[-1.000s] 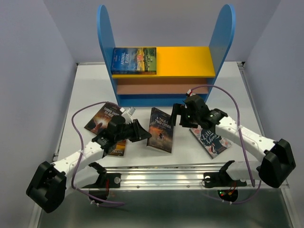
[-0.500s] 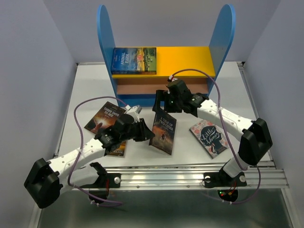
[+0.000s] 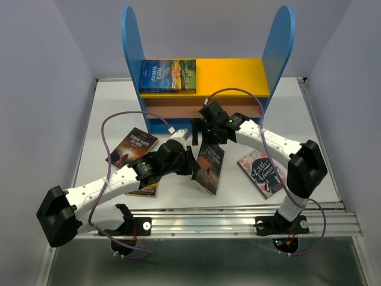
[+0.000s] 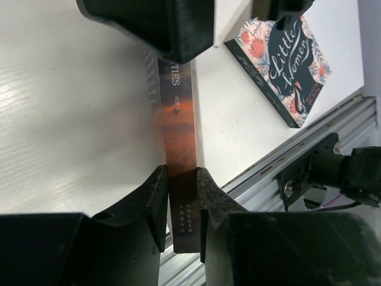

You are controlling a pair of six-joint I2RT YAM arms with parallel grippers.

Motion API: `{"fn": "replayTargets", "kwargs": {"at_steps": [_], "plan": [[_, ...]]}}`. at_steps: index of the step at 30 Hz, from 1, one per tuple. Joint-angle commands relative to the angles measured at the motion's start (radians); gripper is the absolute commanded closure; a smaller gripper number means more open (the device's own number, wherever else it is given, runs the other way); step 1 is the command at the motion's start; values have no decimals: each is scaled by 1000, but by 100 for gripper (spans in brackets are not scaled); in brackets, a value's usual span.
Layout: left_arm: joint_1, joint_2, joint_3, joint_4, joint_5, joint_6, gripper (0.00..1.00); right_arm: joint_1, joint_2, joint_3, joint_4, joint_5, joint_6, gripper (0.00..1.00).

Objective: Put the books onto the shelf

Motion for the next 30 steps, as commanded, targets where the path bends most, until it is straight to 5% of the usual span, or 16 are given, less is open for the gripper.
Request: {"fn": "replayTargets", "kwargs": {"at_steps": [1,3,9,14,16,17,21,30], "plan": [[-35,-7,101,22,-104,27,100,13,32,51,-66,30,-11,6],[-57,-6,112,13,-126,31,100,13,29,54,-80,36,-10,10],[-106,43,155,-13,-167,54,100,13,13,60,-106,61,-5,55],[-127,107,238,-77,-192,86,97,13,10,51,-106,48,7,69],[-135,147,268,-114,-215,96,75,13,4,41,-100,47,12,76],[-137,160,294,-147,-236,97,54,13,-2,38,-94,48,16,76],[-153,218,338,-194,-278,94,11,13,-11,31,-83,45,33,76],[-184,272,353,-234,-361,61,5,13,-20,35,-60,30,61,75]]}}
